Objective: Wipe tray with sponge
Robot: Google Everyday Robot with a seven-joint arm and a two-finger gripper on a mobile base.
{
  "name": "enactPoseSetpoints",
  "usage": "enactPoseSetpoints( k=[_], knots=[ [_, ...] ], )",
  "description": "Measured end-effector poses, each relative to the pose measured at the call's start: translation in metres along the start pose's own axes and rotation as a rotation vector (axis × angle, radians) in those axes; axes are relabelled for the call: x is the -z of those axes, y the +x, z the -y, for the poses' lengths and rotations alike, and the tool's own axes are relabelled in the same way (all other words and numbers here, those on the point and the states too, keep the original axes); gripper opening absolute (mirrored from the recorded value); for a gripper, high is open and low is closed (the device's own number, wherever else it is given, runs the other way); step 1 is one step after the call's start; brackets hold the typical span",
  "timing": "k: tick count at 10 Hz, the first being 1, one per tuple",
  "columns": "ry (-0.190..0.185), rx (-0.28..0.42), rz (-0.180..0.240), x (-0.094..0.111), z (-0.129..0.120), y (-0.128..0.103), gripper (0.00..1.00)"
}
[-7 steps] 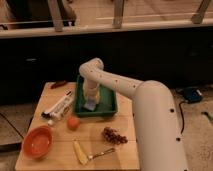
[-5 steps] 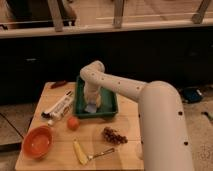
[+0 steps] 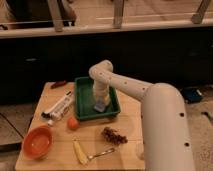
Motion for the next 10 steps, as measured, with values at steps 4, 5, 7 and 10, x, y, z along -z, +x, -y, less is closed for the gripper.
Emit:
enactPoseSetpoints(
  k=[4, 5, 7, 10],
  knots=[
    [0.019, 0.052, 0.0, 0.0, 0.024, 0.0, 0.0],
    [0.028, 0.08, 0.005, 0.0, 0.035, -0.011, 0.0],
    [0.039, 0.153, 0.027, -0.001, 0.059, -0.05, 0.0],
    [0.029, 0.176, 0.047, -0.003, 0.065, -0.085, 0.0]
  ],
)
